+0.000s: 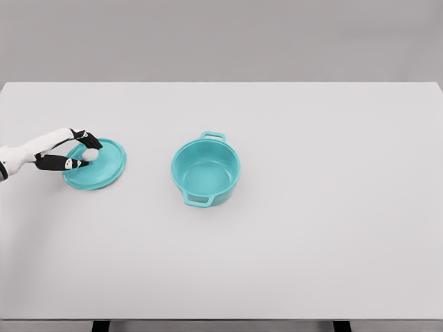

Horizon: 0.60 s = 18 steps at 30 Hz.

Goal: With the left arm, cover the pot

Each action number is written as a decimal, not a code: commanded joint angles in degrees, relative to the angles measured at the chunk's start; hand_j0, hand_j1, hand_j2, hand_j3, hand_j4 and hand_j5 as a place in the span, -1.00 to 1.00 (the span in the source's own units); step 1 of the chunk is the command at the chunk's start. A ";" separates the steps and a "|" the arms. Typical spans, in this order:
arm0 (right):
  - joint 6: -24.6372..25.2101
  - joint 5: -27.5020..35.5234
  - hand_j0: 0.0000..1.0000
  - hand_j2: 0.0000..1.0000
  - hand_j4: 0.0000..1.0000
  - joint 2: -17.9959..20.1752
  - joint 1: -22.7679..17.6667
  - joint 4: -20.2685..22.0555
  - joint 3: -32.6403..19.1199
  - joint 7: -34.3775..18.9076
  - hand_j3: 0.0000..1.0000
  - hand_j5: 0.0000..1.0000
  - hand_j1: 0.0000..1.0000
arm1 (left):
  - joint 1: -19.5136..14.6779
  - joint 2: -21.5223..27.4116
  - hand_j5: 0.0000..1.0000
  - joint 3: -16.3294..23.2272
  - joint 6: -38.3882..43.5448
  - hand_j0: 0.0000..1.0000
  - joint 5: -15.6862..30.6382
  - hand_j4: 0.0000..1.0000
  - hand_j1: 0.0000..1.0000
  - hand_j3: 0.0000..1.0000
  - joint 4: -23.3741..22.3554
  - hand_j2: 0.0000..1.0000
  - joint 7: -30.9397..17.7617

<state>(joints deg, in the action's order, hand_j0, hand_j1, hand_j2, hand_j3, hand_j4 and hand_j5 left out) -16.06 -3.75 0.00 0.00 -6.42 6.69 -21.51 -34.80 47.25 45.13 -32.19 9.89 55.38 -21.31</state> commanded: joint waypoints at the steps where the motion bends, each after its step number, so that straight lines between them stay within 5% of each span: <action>1: -0.03 -0.03 1.00 1.00 1.00 0.00 0.00 0.00 -0.01 -0.03 1.00 1.00 1.00 | 0.00 0.04 0.14 -0.05 -0.15 0.14 0.22 0.14 0.14 0.14 -0.01 0.14 -0.04; 18: -0.03 -0.03 1.00 1.00 1.00 0.00 0.00 0.00 -0.01 -0.03 1.00 1.00 1.00 | -0.09 0.04 0.10 -0.49 -2.81 0.10 0.22 0.10 0.10 0.10 8.86 0.10 -0.04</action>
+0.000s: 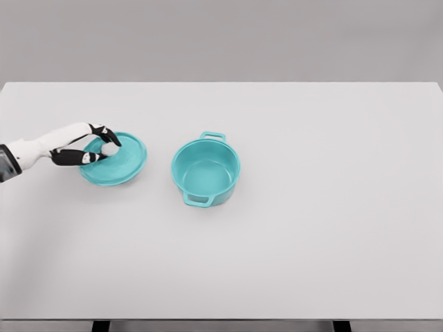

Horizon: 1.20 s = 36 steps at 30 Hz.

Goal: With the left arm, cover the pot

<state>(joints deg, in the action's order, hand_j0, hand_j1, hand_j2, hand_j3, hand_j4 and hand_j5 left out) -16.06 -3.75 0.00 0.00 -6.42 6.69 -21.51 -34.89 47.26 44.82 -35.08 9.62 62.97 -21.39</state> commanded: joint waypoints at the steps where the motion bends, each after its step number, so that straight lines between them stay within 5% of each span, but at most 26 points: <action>1: -0.03 -0.03 1.00 1.00 1.00 0.00 0.00 0.00 -0.01 -0.02 1.00 1.00 1.00 | 0.00 0.02 0.10 -0.17 0.08 0.10 0.49 0.10 0.10 0.10 1.72 0.10 0.03; 36: -0.03 -0.03 1.00 1.00 1.00 0.00 0.00 0.00 -0.01 -0.02 1.00 1.00 1.00 | -2.37 -0.68 0.10 0.36 0.08 0.10 1.37 0.10 0.10 0.10 11.39 0.10 -0.06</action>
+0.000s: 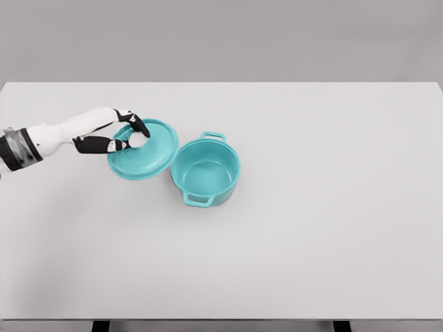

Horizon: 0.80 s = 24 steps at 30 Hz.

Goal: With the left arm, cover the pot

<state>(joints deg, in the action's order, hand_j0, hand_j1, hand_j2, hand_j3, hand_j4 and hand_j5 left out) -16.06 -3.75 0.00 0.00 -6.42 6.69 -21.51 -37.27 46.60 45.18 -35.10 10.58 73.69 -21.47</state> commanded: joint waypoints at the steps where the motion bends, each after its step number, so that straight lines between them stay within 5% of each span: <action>1: -0.03 -0.03 1.00 1.00 1.00 0.00 0.00 0.00 -0.01 -0.02 1.00 1.00 1.00 | 0.00 -0.02 0.10 0.00 0.10 0.10 0.40 0.10 0.10 0.10 1.02 0.10 0.02; 24: -0.03 -0.03 1.00 1.00 1.00 0.00 0.00 0.00 -0.01 -0.02 1.00 1.00 1.00 | -0.26 -4.68 0.09 0.00 0.10 0.09 -1.44 0.09 0.09 0.09 0.84 0.09 0.02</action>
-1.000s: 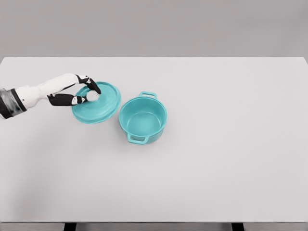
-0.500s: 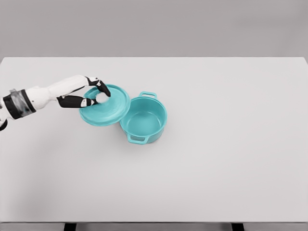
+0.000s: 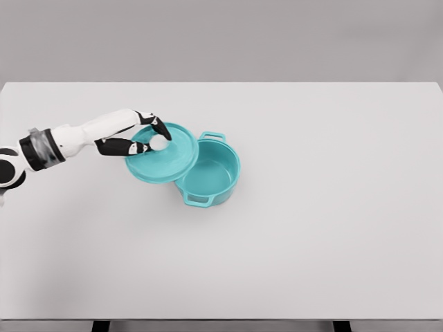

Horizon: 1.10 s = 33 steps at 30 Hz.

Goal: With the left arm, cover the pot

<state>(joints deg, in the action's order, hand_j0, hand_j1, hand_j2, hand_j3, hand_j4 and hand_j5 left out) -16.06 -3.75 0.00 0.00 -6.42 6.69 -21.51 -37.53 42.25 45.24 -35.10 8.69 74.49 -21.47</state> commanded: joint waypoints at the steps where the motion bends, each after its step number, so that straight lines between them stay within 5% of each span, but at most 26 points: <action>1: -0.03 -0.03 1.00 1.00 1.00 0.00 0.00 0.00 -0.01 -0.03 1.00 1.00 1.00 | 0.00 -0.59 0.09 0.03 0.10 0.09 0.45 0.09 0.09 0.09 0.04 0.09 0.02; 33: -0.03 -0.03 1.00 1.00 1.00 0.00 0.00 0.00 -0.01 -0.03 1.00 1.00 1.00 | -1.93 -6.13 0.03 1.17 0.10 0.03 -1.83 0.03 0.03 0.03 -2.86 0.03 -0.07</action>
<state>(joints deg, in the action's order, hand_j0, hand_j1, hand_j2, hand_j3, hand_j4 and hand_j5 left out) -16.06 -3.75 0.00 0.00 -6.42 6.69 -21.51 -39.46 36.15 46.57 -35.09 6.39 71.49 -21.56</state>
